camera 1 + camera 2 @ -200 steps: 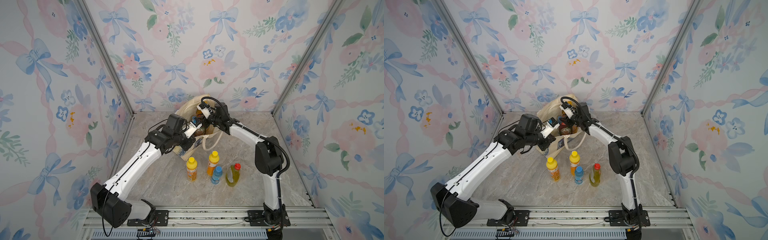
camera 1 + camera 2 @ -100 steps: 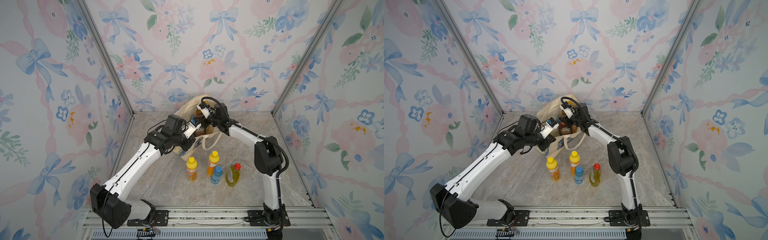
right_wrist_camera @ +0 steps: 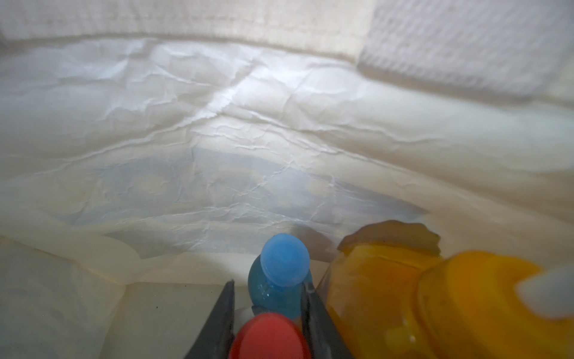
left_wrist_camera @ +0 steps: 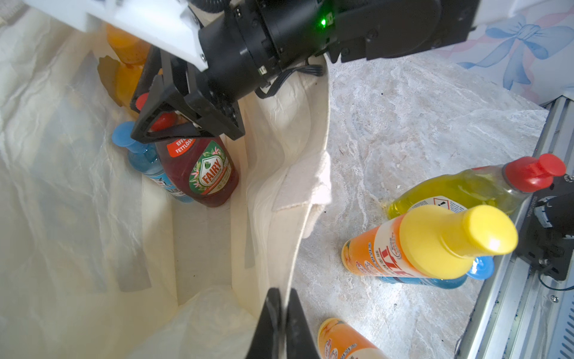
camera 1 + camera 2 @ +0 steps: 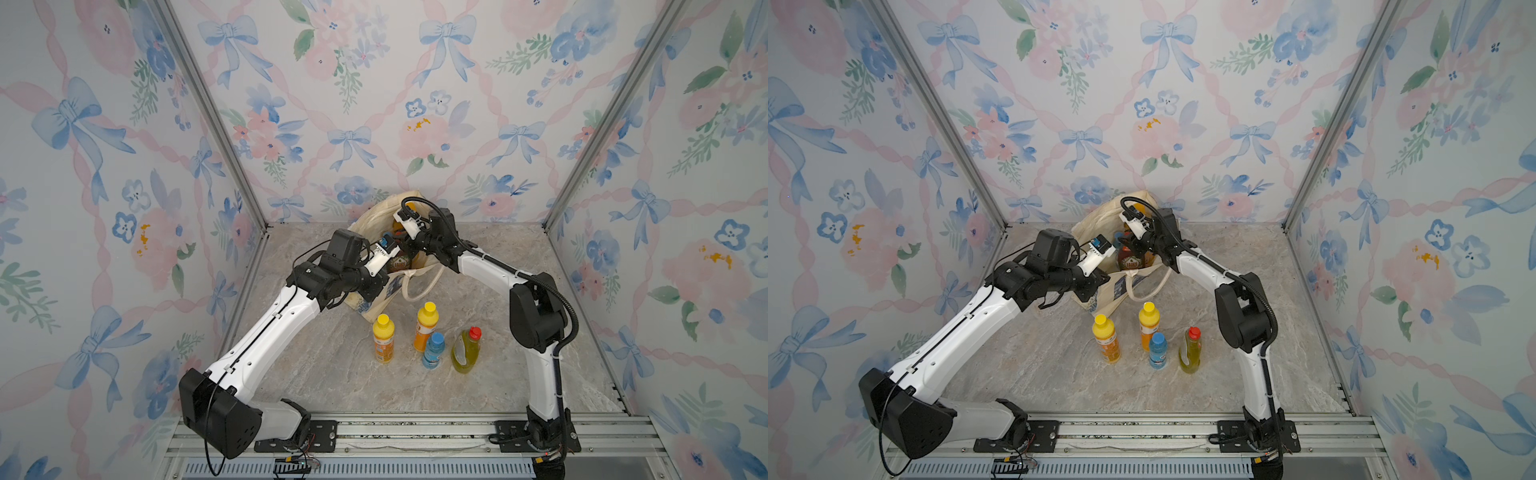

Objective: Pack dish soap into the shopping bag
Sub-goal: Adjust the shopping bag at the center of the board.

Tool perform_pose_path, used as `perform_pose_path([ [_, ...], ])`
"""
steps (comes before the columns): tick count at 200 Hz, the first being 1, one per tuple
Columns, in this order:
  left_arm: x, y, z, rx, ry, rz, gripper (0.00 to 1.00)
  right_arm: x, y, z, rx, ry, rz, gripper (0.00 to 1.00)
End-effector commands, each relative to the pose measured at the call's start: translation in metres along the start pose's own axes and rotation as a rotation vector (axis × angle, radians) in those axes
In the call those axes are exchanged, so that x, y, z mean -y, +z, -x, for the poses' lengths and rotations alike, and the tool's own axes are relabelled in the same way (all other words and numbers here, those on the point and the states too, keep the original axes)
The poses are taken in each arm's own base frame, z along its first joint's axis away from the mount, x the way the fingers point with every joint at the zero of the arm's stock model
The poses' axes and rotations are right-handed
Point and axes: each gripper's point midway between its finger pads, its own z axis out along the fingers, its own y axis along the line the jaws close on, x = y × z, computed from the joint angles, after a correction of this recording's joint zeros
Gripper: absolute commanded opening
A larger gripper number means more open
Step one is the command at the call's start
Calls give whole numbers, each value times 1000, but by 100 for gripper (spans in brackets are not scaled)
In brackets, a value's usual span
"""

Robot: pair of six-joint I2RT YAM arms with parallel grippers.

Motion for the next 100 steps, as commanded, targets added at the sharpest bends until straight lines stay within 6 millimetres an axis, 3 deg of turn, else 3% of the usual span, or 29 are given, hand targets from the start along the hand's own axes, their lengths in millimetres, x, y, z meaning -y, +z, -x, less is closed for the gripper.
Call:
perform_pose_path([
  [1,5,-11,11,59,-8,-25,0,16,-18,17,14,-41,-77,27],
  [53,6,-4,5,36,-12,-39,0,24,-19,40,57,-45,-106,46],
  [74,6,-2,3,29,-12,-40,0,26,-20,45,71,-43,-112,47],
  [100,6,0,-1,20,-11,-39,0,25,-23,54,89,-44,-111,56],
])
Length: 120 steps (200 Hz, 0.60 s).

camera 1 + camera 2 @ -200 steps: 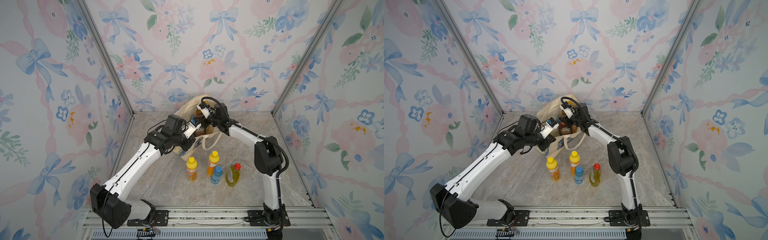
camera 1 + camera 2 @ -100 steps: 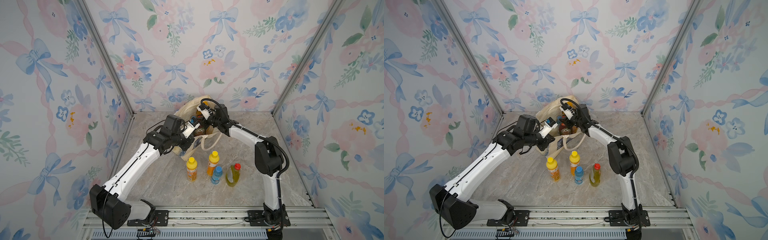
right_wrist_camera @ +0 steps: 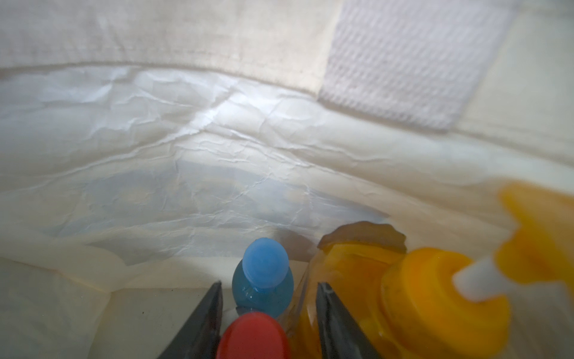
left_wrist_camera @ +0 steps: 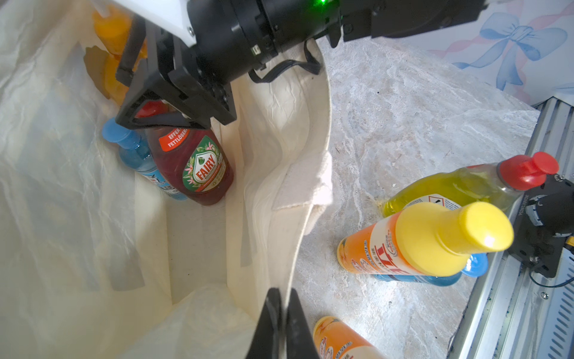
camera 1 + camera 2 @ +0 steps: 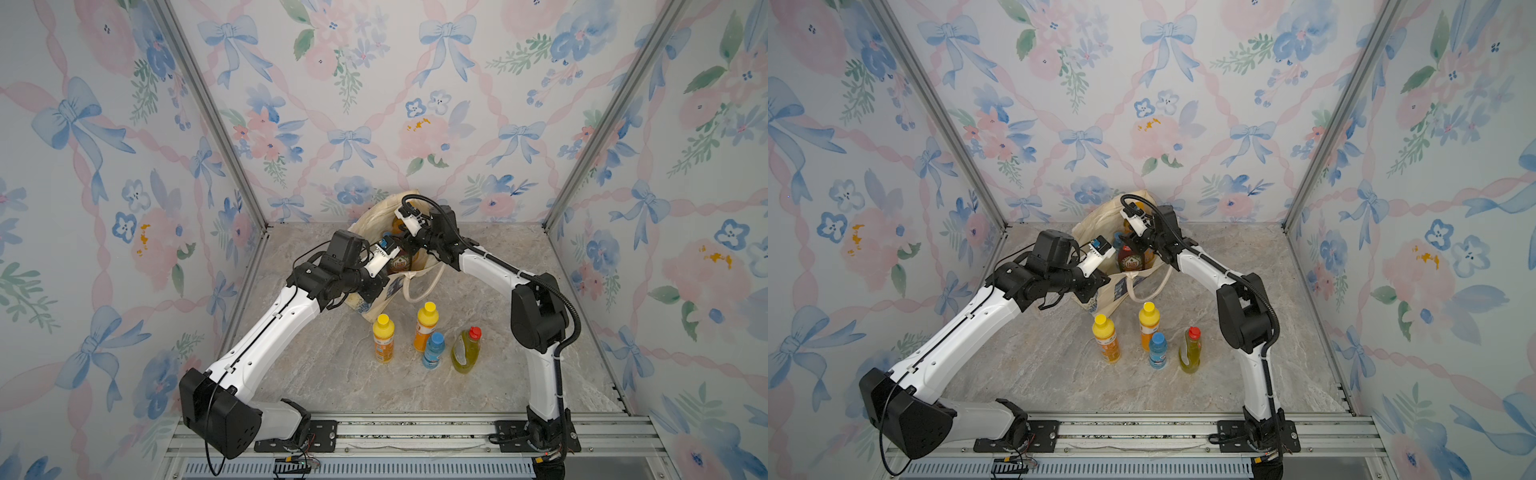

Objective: Pack dish soap into the shopping bag
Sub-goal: Adjust the shopping bag at the center of the board.

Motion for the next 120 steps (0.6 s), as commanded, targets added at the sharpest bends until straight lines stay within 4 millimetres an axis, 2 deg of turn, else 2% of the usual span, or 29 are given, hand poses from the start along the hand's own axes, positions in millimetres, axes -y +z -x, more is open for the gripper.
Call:
perform_pose_path([
  [1,4,-2,3,25,-1,-21,0,16,-18,42,84,-24,-61,56],
  [24,3,1,0,17,-5,-24,0,13,-22,52,104,-31,-57,61],
  [120,3,8,-6,-6,-3,-28,0,10,-41,79,152,-45,-74,65],
])
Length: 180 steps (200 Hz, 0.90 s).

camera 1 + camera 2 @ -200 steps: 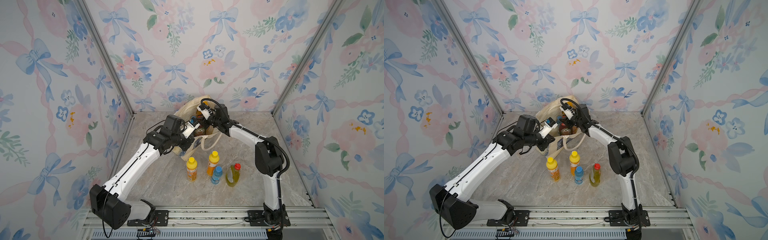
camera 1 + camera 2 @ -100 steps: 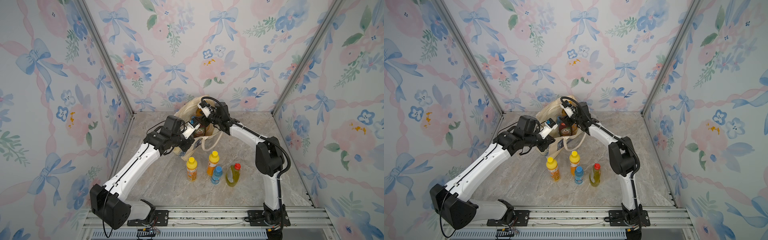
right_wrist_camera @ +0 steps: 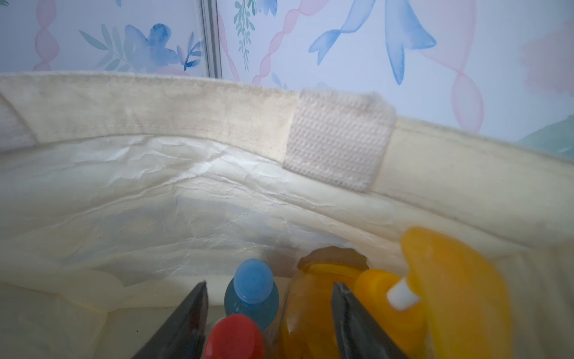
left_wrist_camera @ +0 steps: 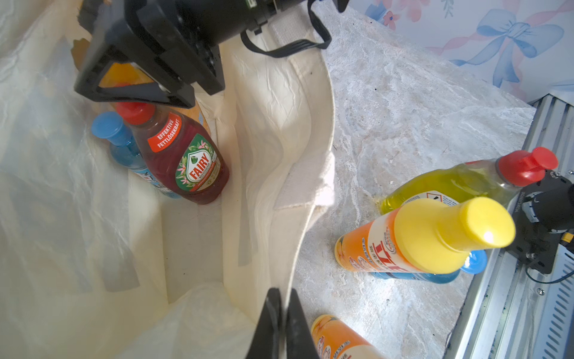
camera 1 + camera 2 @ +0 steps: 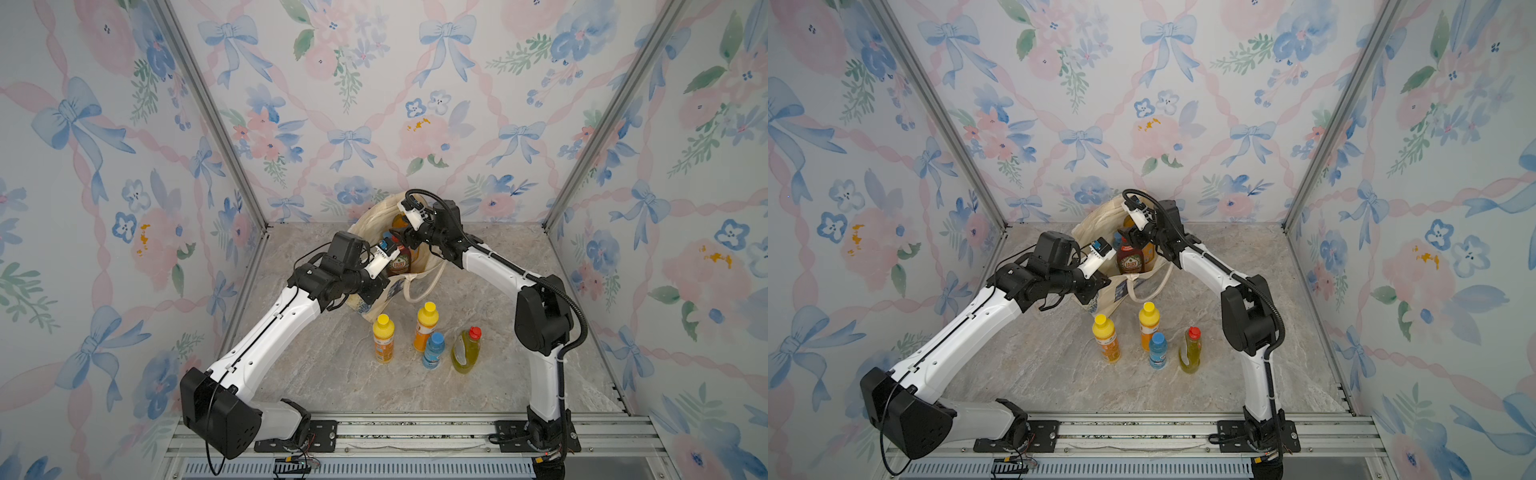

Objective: Pack dish soap into the shopping bag
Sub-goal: Adjust the shopping bag at the center of the board, then pick up the bottle of dish soap at the center of the board.

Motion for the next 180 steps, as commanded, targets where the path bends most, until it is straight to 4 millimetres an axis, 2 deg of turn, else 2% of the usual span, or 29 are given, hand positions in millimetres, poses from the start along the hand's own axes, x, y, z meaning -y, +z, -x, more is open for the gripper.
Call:
perform_pose_path([
  [1,1,5,-3,-3,-2,-18,0,6,-24,51,99,-25,-39,65],
  [36,0,6,-4,-7,-1,-13,0,4,-43,78,109,2,-89,68],
  [50,-1,6,-3,-7,0,-8,0,11,-56,88,91,41,-156,69],
  [70,-2,4,-2,-3,4,-1,0,19,-82,89,-4,136,-254,69],
  [96,-3,3,-2,-1,6,8,0,20,-134,72,-179,270,-394,66],
  [116,-4,4,-3,-5,13,15,0,10,-183,54,-293,320,-475,66],
  [119,-4,3,-3,-5,14,15,0,8,-187,46,-327,327,-483,67],
  [128,-5,5,-3,-9,15,18,0,1,-214,43,-363,356,-502,69],
  [152,-6,5,-1,-7,20,20,0,-29,-261,17,-504,437,-498,75],
  [180,-8,7,1,-10,28,27,0,-79,-295,-8,-599,511,-441,82],
])
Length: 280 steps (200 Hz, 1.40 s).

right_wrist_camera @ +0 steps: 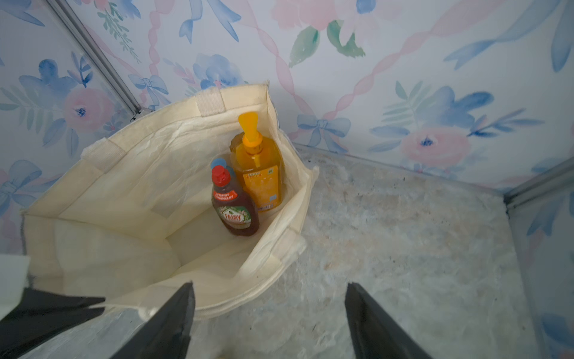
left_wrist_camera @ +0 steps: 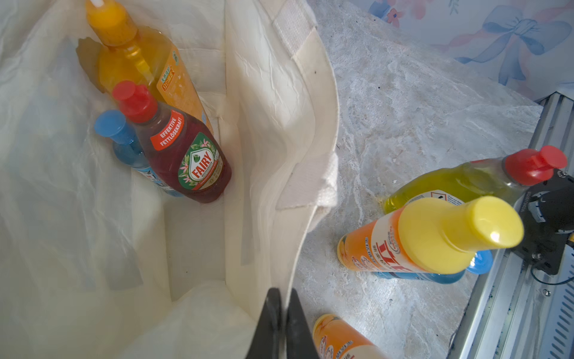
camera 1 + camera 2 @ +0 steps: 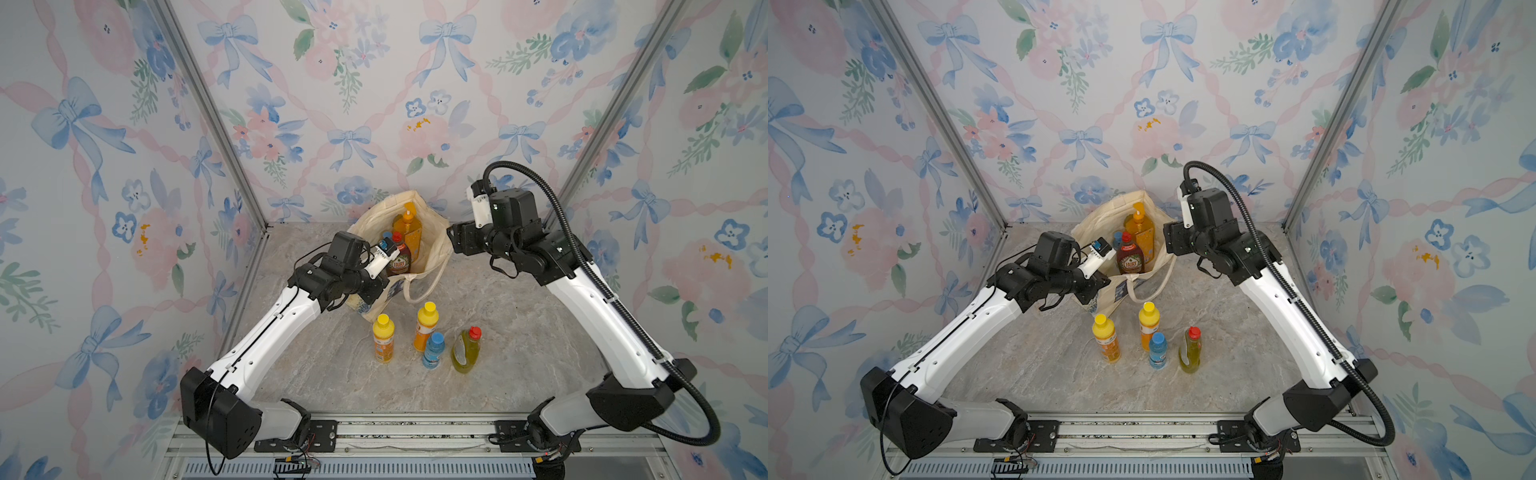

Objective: Pack dish soap into the shopping bag
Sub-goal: Pick up the bottle of dish soap at the center of the board.

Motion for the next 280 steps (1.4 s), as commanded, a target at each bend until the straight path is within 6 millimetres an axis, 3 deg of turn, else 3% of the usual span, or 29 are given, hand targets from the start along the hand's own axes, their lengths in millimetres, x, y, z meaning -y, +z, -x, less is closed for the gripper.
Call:
perform_pose_path([
  [1,-6,6,2,-4,21,17,0,0,-17,-87,-280,44,-51,82],
  [23,-6,5,2,-2,30,18,0,-7,-36,-132,-355,76,-52,84],
  [53,-4,4,-1,-7,34,24,0,-11,-50,-175,-387,155,-61,86],
  [103,-2,2,-6,-16,43,45,0,-12,-37,-229,-474,206,-109,84],
  [139,-1,1,-7,-14,46,50,0,-2,-17,-248,-520,256,-153,71],
  [238,-2,6,-9,-28,43,53,0,7,33,-267,-556,252,-186,62],
  [280,-2,8,-7,-30,40,48,0,10,35,-273,-580,227,-203,44],
])
